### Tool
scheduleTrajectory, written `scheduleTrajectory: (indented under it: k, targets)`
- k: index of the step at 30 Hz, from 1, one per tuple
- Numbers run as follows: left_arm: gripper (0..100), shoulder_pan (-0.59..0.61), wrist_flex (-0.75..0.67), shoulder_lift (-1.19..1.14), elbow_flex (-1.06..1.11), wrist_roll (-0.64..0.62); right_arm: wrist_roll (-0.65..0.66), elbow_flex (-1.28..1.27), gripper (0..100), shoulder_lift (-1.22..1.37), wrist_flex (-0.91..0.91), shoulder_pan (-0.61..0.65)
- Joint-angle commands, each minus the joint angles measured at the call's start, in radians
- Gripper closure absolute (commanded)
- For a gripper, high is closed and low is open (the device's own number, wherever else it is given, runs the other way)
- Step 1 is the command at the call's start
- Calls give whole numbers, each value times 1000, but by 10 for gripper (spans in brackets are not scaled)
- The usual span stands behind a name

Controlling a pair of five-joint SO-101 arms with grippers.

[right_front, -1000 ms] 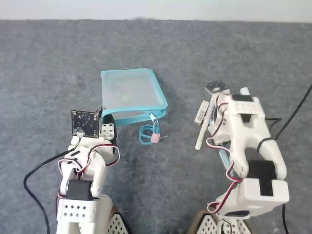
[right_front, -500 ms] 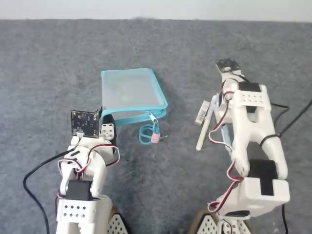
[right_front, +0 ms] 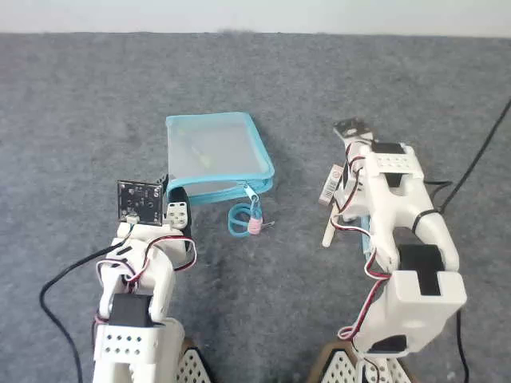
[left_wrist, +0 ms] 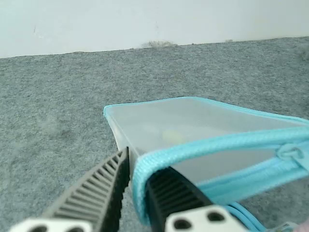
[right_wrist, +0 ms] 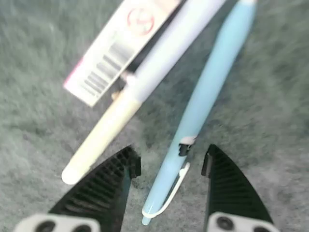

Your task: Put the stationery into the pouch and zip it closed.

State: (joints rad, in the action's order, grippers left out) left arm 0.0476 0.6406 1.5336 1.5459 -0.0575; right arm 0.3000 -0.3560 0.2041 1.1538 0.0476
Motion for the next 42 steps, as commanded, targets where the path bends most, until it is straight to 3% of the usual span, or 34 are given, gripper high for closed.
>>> scheduleTrajectory:
  k: [1, 6, 11, 15, 26, 29, 32, 37, 42]
  targets:
    - [989, -3, 3, 0, -22, 11, 18, -3, 800, 8, -7, -48]
    - [989, -3, 3, 0, -22, 11, 28, -21, 812, 56, -8, -74]
    - [989, -3, 3, 0, -22, 11, 51, -21, 996, 56, -8, -76]
    - [989, -3, 3, 0, -22, 11, 48, -21, 991, 15, -5, -79]
    - [989, -3, 0, 0, -21, 11, 48, -21, 991, -544, 249, -38]
    - [989, -5, 0, -2, -21, 9, 52, -21, 991, -710, 338, 67]
    - [989, -5, 0, -2, -21, 9, 57, -14, 991, -812, 446, 248]
    - [989, -5, 0, -5, -19, 9, 123, 112, 991, -820, 636, 484]
    - [989, -5, 0, -5, -19, 9, 132, 150, 991, -762, 641, 604]
